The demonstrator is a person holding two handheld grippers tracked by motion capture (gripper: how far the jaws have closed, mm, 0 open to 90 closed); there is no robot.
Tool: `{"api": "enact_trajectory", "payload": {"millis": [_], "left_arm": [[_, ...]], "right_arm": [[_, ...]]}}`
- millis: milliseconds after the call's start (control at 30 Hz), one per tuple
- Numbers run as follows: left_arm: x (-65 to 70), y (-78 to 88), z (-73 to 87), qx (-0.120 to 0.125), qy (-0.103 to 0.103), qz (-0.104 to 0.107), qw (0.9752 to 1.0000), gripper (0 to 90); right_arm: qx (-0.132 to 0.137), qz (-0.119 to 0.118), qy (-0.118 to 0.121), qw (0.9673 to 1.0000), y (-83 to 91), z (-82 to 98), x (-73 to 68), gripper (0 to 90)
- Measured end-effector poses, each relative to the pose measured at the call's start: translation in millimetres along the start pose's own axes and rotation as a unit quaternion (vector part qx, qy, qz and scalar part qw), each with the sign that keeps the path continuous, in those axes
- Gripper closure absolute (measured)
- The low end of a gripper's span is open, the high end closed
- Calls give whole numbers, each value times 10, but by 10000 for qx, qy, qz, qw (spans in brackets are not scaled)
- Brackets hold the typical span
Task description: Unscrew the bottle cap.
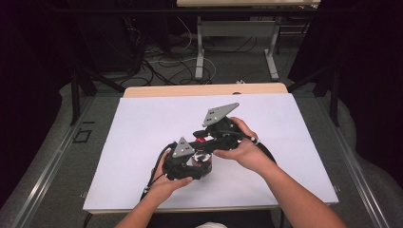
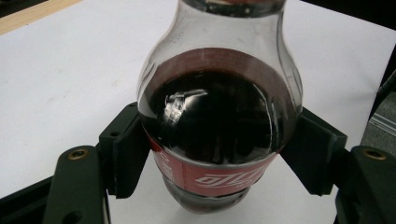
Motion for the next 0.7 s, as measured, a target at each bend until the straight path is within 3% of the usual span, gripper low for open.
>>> {"api": "enact_trajectory", "payload": {"millis": [133, 433, 700], "left_arm": [[-2, 1, -7, 38, 26, -13, 10000, 302], [-13, -20, 7, 5, -6, -32, 10000, 302], [-56, -36, 27, 26, 163, -51, 9999, 302]], "right_arm": [[17, -210, 90, 9997, 13, -9, 26, 618], [150, -120, 10, 9998, 55, -37, 49, 619], [141, -84, -29, 9999, 104, -28, 60, 618]]}}
Point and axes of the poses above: each handheld gripper's, and its own axes: y roughly backward along the jaws, z roughly out of its underside, x roughly to its right, the point moved 7 cm from there along -y, roughly forward along the jaws, and after that the axes turned 6 degrees about -z, right-handed, at the moved point
